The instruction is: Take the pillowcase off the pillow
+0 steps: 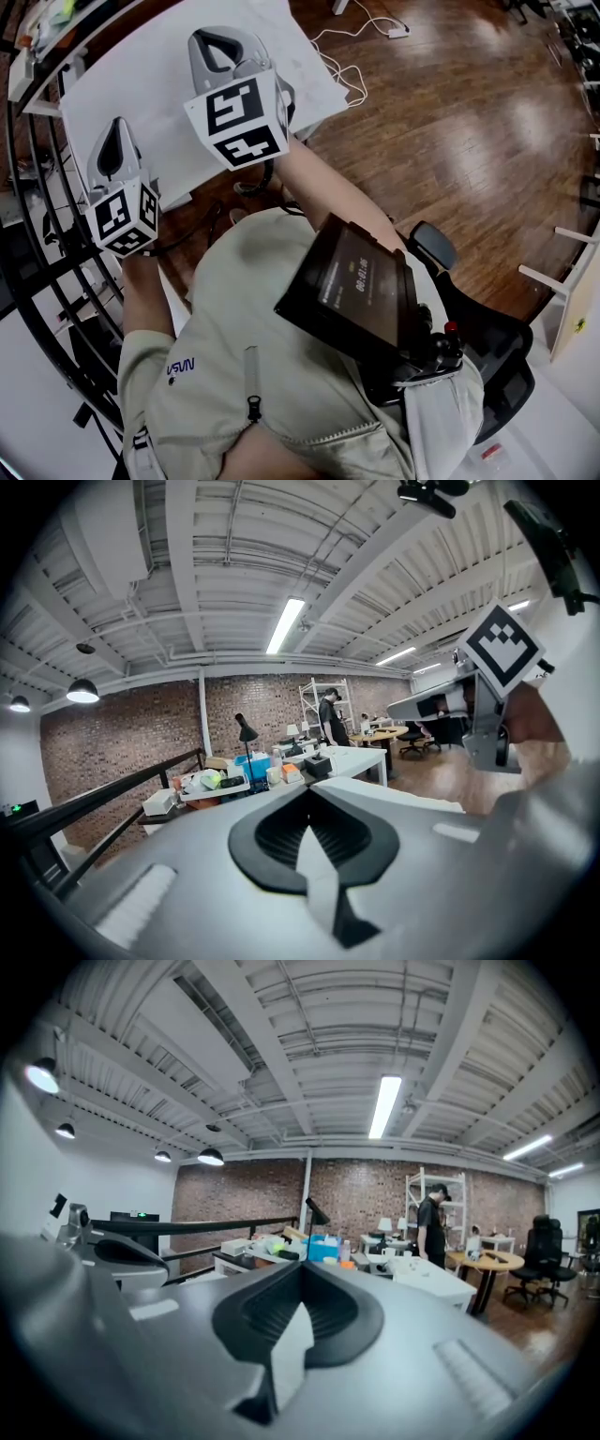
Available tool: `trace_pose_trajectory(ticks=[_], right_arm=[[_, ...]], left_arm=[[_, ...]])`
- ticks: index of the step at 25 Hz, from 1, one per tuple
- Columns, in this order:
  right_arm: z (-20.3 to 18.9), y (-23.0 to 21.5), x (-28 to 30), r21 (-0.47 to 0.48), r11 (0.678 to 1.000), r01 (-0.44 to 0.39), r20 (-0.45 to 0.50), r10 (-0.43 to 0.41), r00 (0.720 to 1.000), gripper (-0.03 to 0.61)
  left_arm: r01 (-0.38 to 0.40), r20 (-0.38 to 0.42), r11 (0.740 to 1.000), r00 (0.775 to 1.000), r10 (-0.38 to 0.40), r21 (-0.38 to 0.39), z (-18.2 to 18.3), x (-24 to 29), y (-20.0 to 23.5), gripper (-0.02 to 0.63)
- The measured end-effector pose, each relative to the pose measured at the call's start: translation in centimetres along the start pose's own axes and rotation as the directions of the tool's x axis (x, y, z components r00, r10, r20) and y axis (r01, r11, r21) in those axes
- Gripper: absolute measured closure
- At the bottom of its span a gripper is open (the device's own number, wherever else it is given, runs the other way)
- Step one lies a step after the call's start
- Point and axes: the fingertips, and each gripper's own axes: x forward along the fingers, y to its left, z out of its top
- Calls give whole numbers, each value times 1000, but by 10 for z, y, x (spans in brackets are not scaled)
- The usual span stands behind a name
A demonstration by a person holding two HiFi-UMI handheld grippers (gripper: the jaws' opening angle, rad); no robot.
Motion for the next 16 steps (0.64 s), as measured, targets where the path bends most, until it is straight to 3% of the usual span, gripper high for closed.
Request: trace_pose_trajectory(ticks=[16], right_arm=[[-8,6,5,-9,1000,-24,-21,24,999,577]], left_arm=[[5,-9,1000,1000,-5,14,-2,3,-1,607]])
